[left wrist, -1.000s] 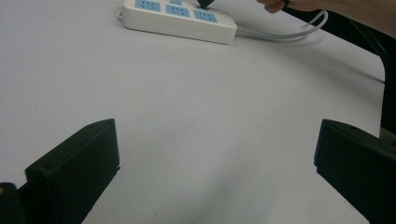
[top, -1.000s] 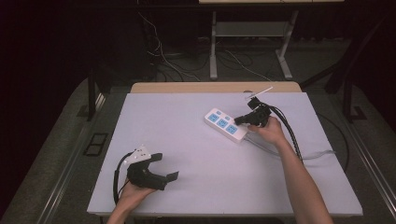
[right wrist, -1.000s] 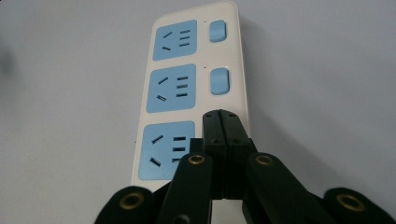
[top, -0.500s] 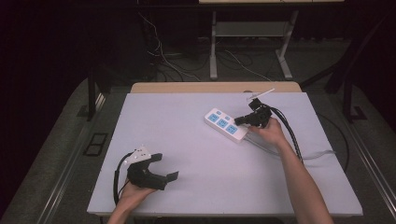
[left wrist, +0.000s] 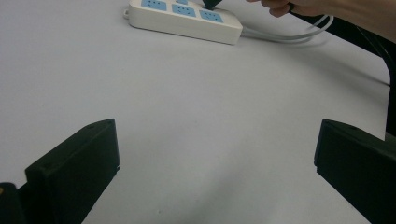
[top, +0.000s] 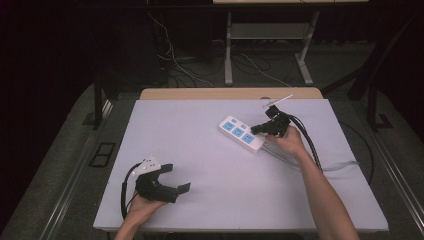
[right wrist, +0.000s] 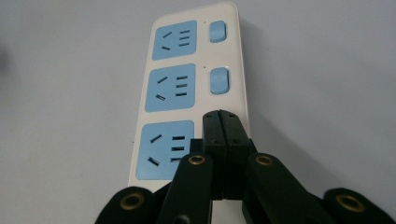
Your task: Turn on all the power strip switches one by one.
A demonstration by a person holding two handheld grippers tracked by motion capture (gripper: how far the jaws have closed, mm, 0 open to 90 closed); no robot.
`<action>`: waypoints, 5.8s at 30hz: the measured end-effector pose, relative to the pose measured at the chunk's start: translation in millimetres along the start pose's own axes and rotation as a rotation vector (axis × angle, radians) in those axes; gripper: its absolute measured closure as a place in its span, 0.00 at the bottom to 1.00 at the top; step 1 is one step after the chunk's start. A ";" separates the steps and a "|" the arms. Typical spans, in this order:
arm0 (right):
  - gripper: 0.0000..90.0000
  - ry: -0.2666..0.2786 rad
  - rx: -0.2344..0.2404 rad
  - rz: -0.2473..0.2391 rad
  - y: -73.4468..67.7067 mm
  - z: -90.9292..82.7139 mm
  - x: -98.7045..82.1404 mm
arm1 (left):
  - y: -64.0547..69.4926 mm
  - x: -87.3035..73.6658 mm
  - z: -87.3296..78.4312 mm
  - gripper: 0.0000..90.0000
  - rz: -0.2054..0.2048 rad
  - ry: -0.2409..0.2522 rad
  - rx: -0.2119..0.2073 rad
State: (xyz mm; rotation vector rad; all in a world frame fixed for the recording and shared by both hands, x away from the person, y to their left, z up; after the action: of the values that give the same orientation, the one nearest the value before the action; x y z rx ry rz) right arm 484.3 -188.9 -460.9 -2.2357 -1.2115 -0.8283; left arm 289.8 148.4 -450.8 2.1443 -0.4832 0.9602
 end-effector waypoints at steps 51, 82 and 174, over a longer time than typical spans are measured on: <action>1.00 -0.038 -0.025 -0.057 15.6 -3.5 58.3 | -0.2 0.2 -0.4 0.00 -0.003 0.001 -0.015; 1.00 -0.118 0.036 -0.045 11.4 27.7 44.0 | 0.2 -0.4 1.8 0.00 0.003 -0.011 -0.019; 1.00 -0.056 0.009 -0.049 12.6 41.8 86.8 | -3.3 0.4 -0.6 0.00 -0.007 0.001 -0.024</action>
State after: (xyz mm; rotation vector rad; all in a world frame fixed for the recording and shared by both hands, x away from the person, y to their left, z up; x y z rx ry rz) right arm 544.4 -118.4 -431.8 -2.2441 -1.2977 -0.7826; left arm 291.7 151.0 -451.8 2.1224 -0.4844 0.9470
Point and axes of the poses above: each handheld gripper's, and its own axes: z roughly forward along the jaws, x roughly out of its top, y roughly to its right, the point moved 5 cm from there along z, roughly forward along the jaws, and after that the axes turned 15 degrees about -z, right-handed, at the moved point
